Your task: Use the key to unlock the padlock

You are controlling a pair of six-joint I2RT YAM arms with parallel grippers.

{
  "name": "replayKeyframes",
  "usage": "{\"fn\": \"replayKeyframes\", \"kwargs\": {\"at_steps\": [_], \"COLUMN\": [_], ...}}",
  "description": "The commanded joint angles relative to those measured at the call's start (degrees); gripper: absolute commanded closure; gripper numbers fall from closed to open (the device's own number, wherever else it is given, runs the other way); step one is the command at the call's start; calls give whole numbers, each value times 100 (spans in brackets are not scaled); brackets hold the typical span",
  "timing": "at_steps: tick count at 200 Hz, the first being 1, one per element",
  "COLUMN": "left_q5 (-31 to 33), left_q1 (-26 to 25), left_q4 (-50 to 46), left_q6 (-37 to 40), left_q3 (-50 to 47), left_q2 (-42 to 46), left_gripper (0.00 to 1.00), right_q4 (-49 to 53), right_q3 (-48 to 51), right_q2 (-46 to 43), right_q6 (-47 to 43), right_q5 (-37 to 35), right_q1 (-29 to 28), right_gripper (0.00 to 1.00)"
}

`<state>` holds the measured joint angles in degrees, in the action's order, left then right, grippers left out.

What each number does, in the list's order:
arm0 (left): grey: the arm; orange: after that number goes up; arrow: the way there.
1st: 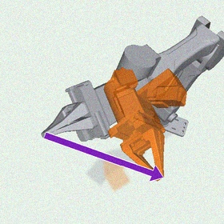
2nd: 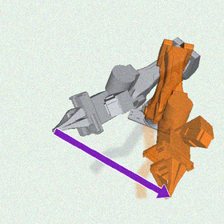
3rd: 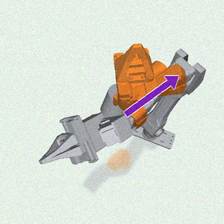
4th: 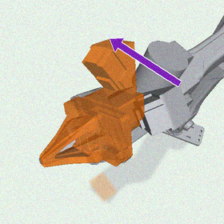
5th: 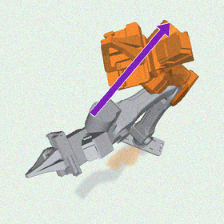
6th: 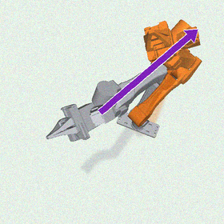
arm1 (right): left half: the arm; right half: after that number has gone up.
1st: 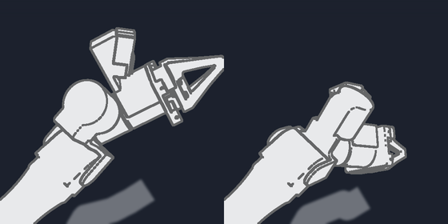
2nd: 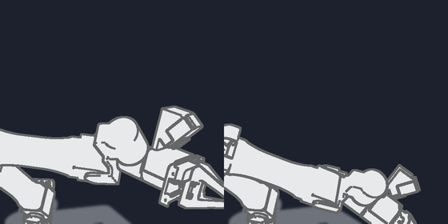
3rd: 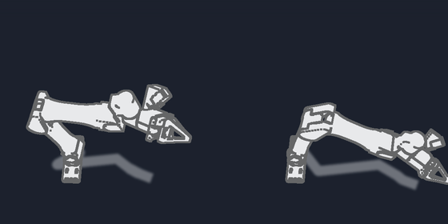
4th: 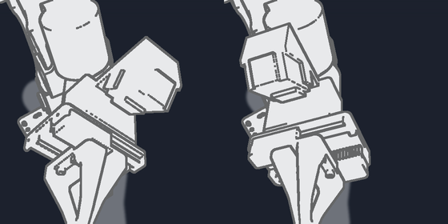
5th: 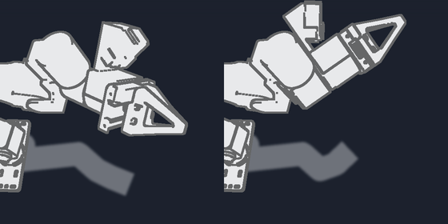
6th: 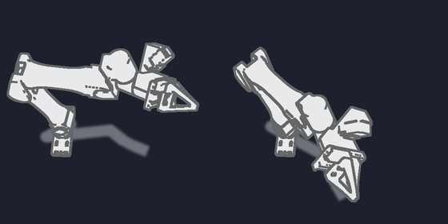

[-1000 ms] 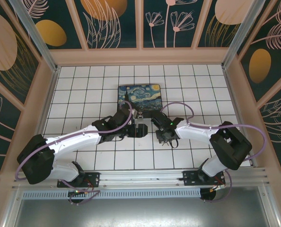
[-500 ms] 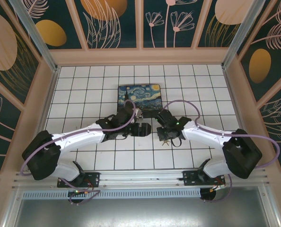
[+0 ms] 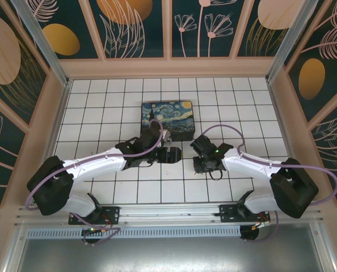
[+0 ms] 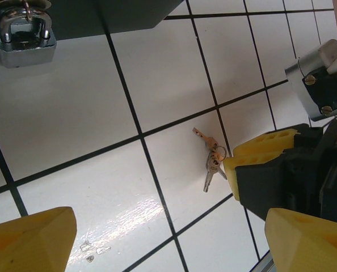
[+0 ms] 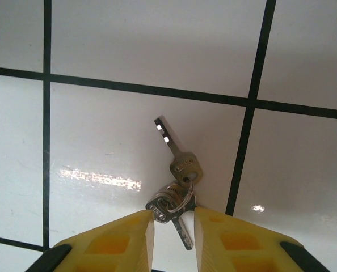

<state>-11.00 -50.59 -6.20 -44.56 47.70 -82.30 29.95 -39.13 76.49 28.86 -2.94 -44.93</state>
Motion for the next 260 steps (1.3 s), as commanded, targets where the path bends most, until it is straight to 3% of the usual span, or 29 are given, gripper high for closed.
{"fn": "replayKeyframes", "kwargs": {"at_steps": [1, 44, 137, 181, 260], "left_q5": [-86, -27, -23, 18, 59], "left_q1": [-23, -27, -30, -30, -28], "left_q4": [25, -11, 25, 4, -50], "left_q6": [57, 60, 79, 103, 99], "left_q3": [-16, -19, -77, -116, -127], "left_q2": [93, 166, 177, 226, 310], "left_gripper": [14, 14, 14, 14, 14], "right_q4": [-103, -314, -378, -235, -59], "right_q3": [-16, -94, -239, -243, -294], "right_q2": [242, 544, 661, 443, 514], "right_q6": [98, -106, -188, -170, -70], "right_q5": [-167, -357, -199, -354, -319], "right_q1": [11, 122, 234, 257, 335], "right_gripper": [73, 70, 76, 68, 75]}}
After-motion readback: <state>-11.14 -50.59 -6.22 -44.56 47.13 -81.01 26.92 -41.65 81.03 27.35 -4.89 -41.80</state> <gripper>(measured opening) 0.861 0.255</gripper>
